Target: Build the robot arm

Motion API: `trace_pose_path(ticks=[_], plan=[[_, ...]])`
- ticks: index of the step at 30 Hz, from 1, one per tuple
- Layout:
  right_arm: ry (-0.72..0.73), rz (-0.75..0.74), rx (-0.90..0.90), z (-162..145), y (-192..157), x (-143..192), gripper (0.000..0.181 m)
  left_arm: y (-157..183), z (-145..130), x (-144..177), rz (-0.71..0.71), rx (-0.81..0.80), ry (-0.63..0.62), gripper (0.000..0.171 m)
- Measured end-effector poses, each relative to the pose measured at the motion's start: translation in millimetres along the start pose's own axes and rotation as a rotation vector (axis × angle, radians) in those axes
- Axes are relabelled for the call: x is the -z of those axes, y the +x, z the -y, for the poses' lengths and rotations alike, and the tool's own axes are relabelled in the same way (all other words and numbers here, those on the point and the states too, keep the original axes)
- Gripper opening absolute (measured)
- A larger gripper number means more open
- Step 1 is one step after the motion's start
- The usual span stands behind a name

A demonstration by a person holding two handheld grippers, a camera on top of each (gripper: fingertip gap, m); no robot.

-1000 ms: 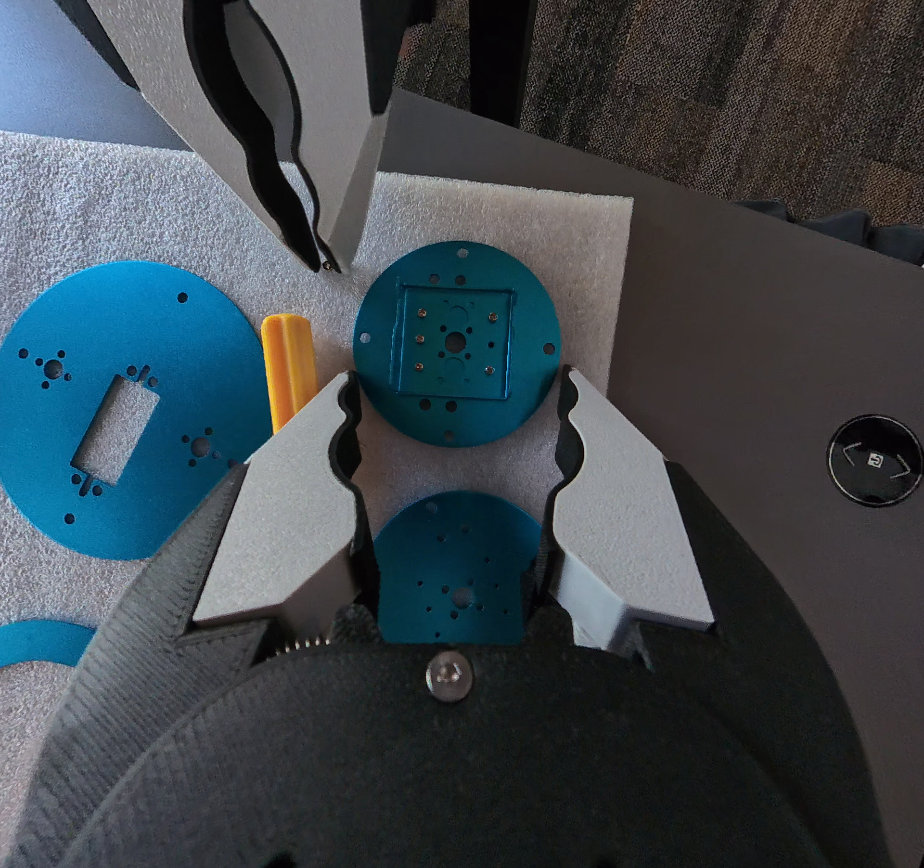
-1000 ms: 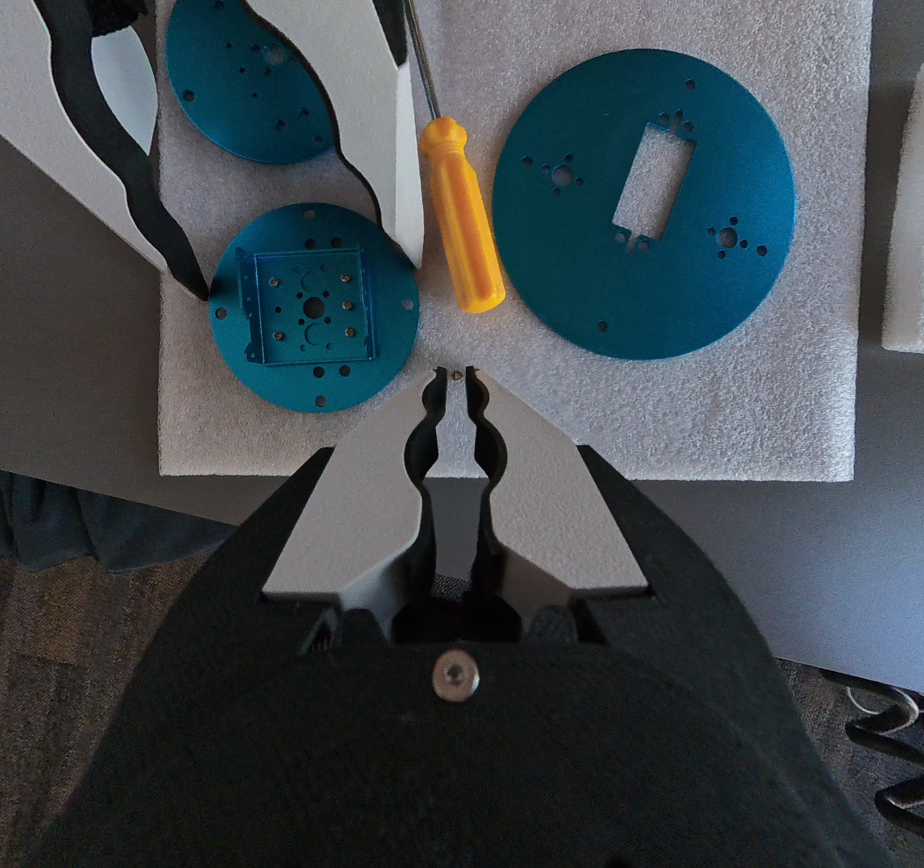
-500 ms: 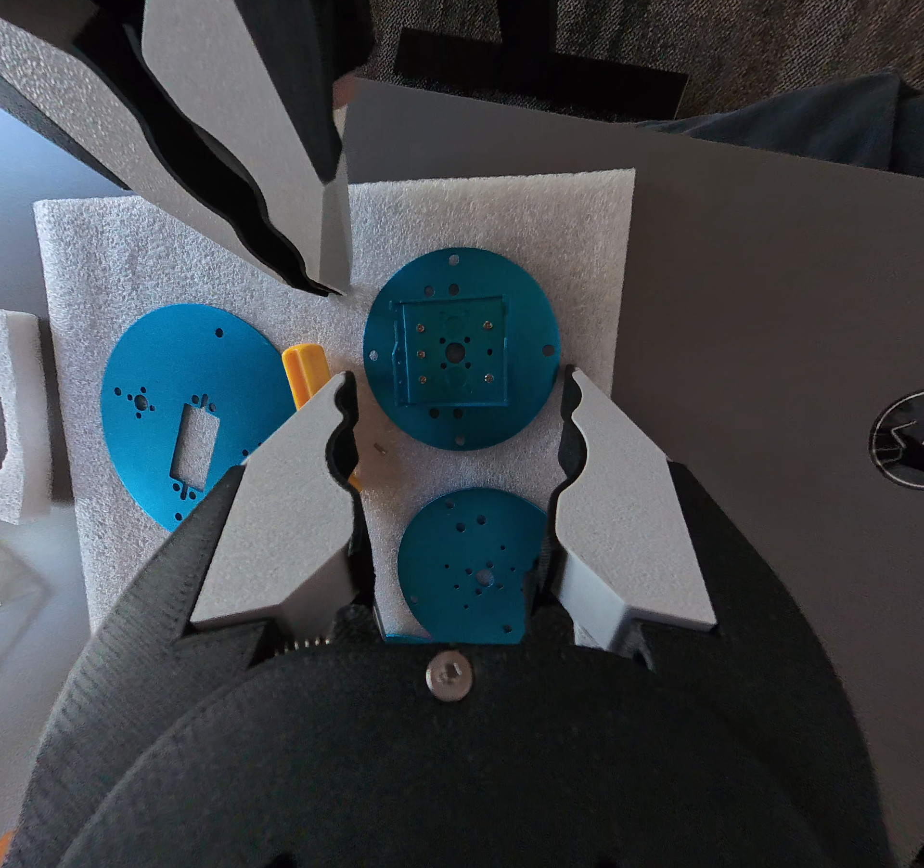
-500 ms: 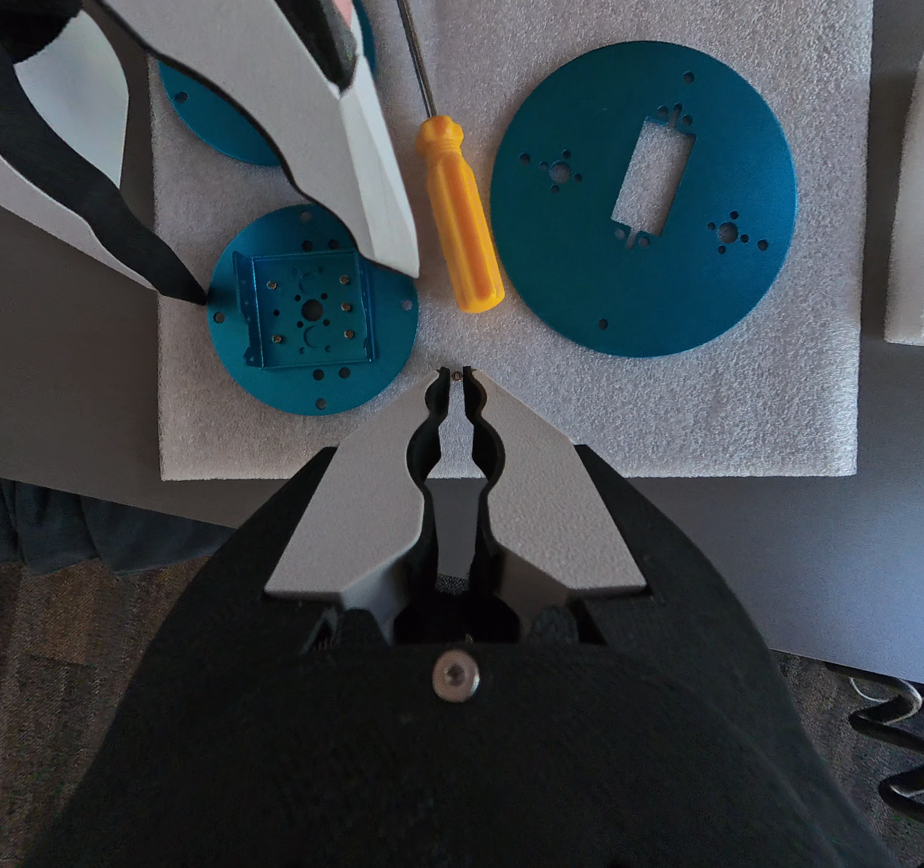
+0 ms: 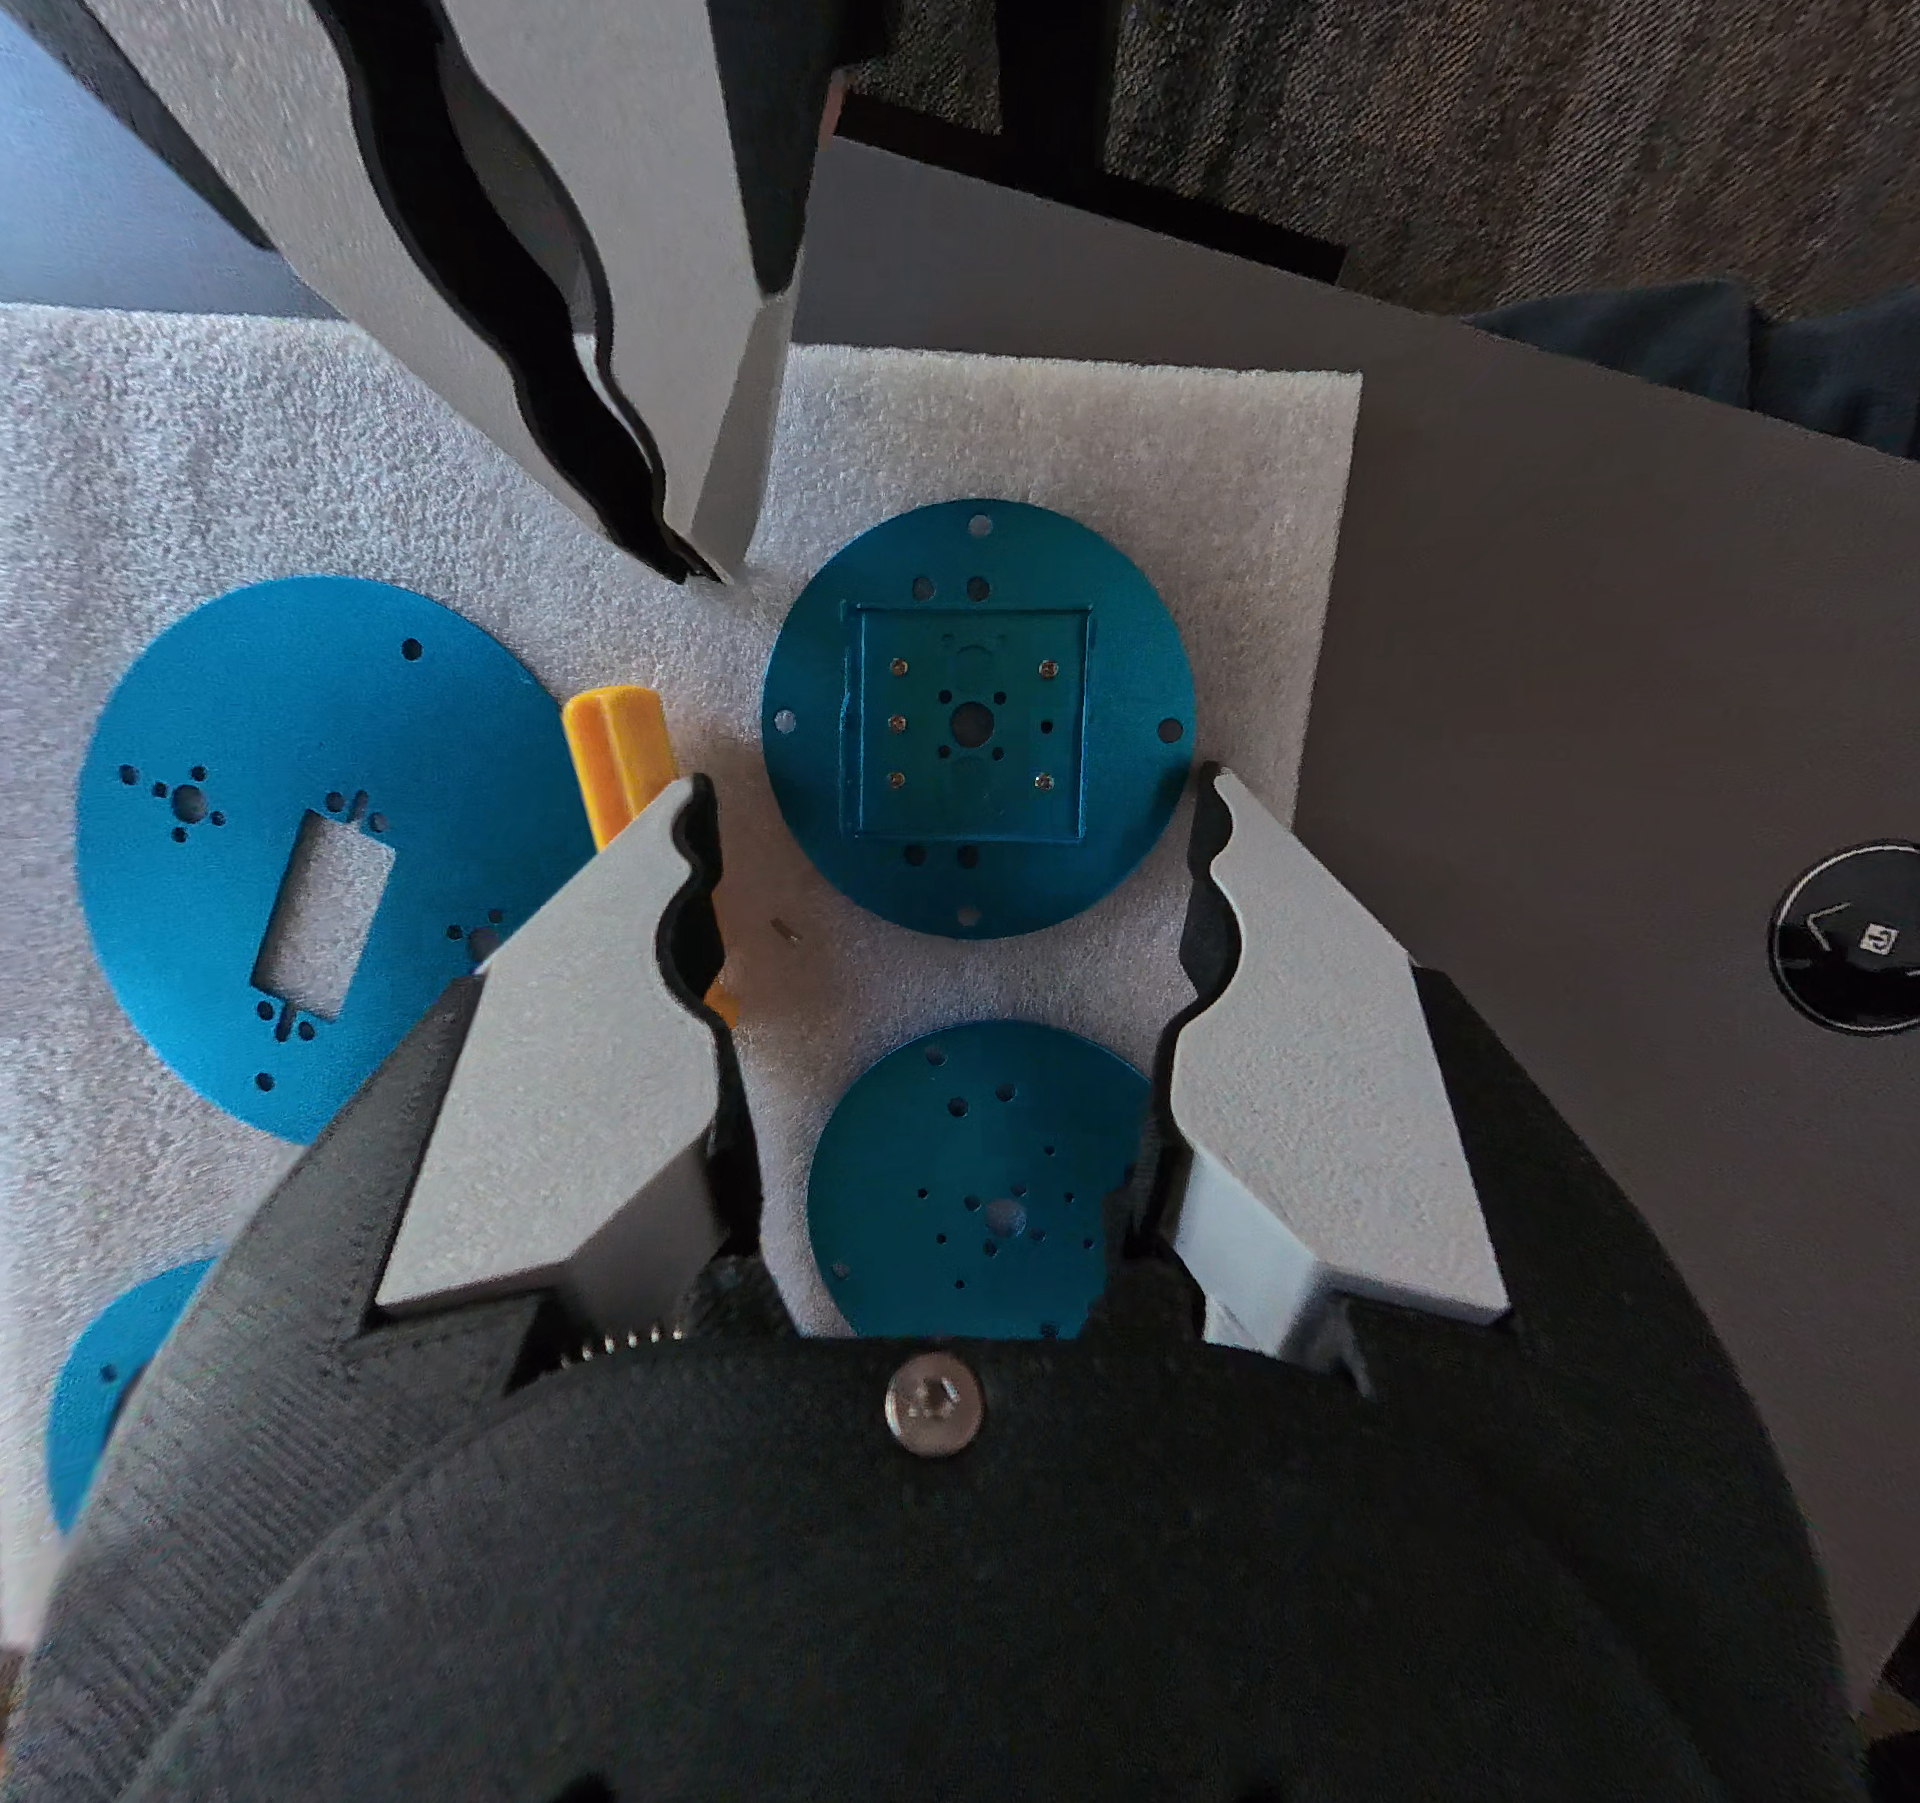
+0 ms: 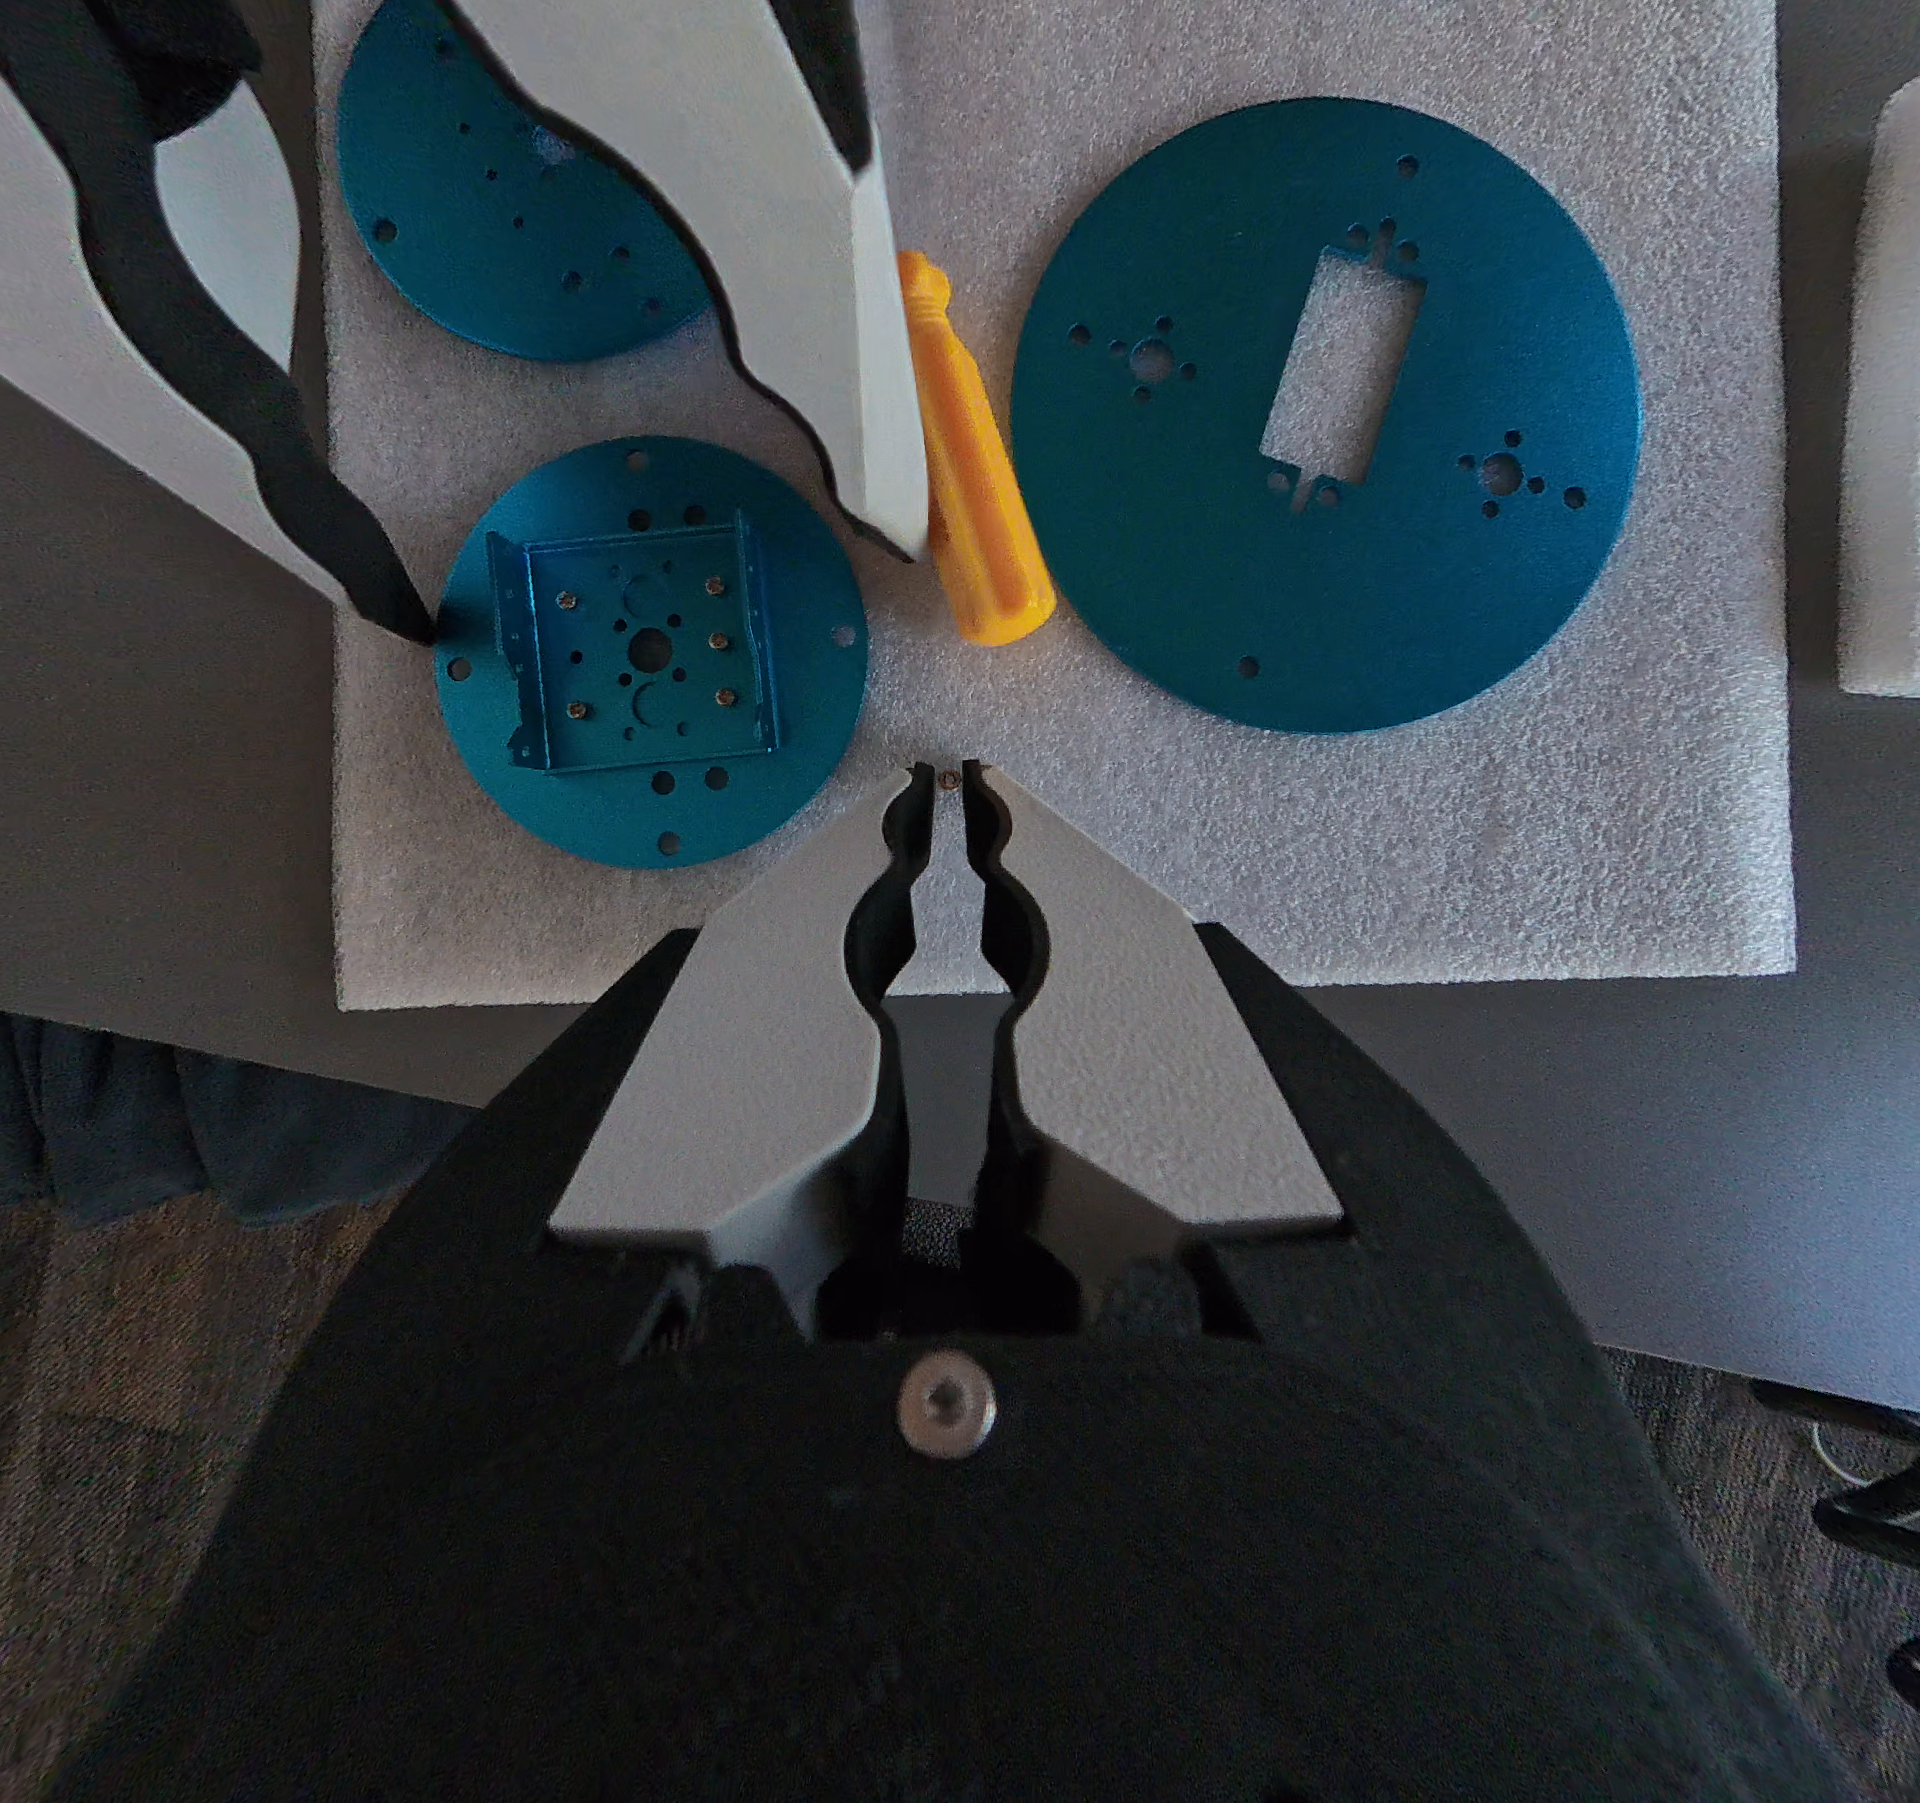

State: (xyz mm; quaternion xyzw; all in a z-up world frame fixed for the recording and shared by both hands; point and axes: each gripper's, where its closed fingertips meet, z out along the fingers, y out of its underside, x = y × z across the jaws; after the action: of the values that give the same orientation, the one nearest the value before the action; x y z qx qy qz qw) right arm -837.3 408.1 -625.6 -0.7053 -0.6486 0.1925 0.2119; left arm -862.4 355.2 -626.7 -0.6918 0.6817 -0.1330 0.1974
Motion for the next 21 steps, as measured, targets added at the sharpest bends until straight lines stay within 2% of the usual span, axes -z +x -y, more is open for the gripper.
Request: trace_pose_path(ticks=[3,6,11,15,19,21], plan=[[0.021,-0.006,-0.002,0.6,0.2,0.8,0.006,1.6,-1.4,-1.8,-0.053,0.039,0.022,0.088],[0.025,-0.017,0.026,0.4,1.5,4.0,0.015,2.4,-1.2,-1.7,-0.082,0.047,0.039,0.089],[0.040,0.001,0.029,5.9,4.4,13.3,0.014,5.7,3.7,0.3,-0.147,0.087,0.058,0.096],[-0.005,-0.032,0.060,4.2,8.8,17.7,0.013,3.1,4.4,0.2,-0.137,0.084,0.073,0.090],[0.040,-0.023,0.034,4.5,7.5,23.0,0.013,4.0,8.4,-0.8,-0.100,0.039,0.105,0.078],[0.052,-0.021,0.017,1.1,7.1,24.5,0.013,4.8,7.4,-3.2,-0.099,0.033,0.093,0.081]])
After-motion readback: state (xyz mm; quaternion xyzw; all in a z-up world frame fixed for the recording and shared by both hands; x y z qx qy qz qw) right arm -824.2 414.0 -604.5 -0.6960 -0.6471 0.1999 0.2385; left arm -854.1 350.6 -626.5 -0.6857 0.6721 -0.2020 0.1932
